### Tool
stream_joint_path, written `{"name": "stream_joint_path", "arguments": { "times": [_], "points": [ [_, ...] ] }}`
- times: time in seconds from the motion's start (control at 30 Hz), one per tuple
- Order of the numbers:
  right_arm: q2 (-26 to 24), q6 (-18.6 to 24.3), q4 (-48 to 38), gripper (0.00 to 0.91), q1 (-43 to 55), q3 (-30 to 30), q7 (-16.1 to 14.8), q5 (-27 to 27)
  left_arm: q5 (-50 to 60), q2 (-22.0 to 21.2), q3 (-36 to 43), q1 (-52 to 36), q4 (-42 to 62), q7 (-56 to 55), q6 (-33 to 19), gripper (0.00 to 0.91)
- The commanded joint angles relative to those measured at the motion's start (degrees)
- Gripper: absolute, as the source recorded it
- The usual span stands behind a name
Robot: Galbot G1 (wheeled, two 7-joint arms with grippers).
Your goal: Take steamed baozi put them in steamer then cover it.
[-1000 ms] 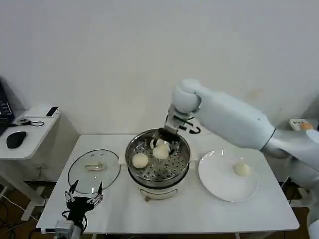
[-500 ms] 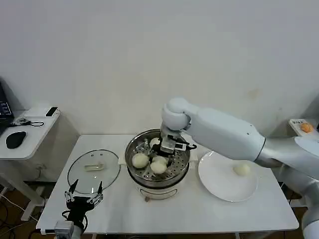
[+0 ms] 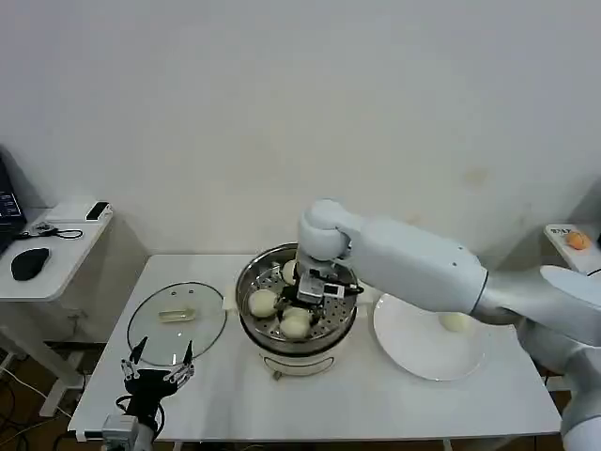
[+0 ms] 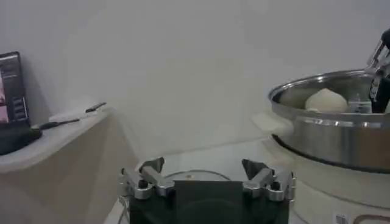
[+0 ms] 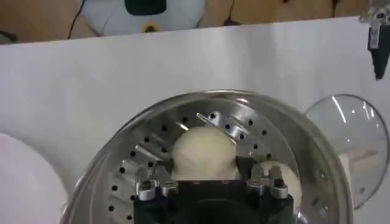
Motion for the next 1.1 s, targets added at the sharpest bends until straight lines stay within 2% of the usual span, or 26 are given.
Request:
{"name": "stream_joint_path", "arguments": {
  "times": [0.03,0.37,0.47,0.53,0.6,0.73,0.9,1.1],
  "points": [
    [0.2,0.1,0.0,0.907,-0.3,-0.2,0.4,-0.8,0.0,0.0,0.0,-0.1,0.0,0.1,0.0,0.907],
    [-1.0,-0.6,0.1,0.907,0.6,2.2,1.5,-1.7,0.0,0.0,0.1,-0.2,0.0,0.1,0.1,0.907],
    [-3.8,-2.6,2.1,0.907,1.9,5.6,2.2,0.0,0.0,-0.1,0.2,-0.1,-0.2,0.3,0.2,0.907],
    [-6.1,-5.0,3.6,0.907,3.8,7.4,2.3,2.4,0.1,-0.1,0.3,-0.3,-0.4,0.3,0.2,0.907],
    [-9.5,-9.1,4.0,0.907,5.8,8.7,3.3,5.0,0.1,-0.1,0.5,-0.3,-0.8,0.4,0.3,0.907],
    [-16.8,-18.0,3.3,0.907,8.2,10.4,7.3,9.6,0.1,0.4,1.1,-0.8,-1.2,1.0,0.5,0.907],
    [-22.4,-29.9,1.4,0.907,8.4,10.5,6.0,15.6,0.0,1.1,1.5,-1.4,-1.5,1.6,1.2,0.907],
    [-26.1,-37.0,-3.8,0.907,7.2,10.0,5.9,16.5,-0.8,2.2,1.5,-1.8,-2.6,2.1,1.4,0.907]
  ]
}}
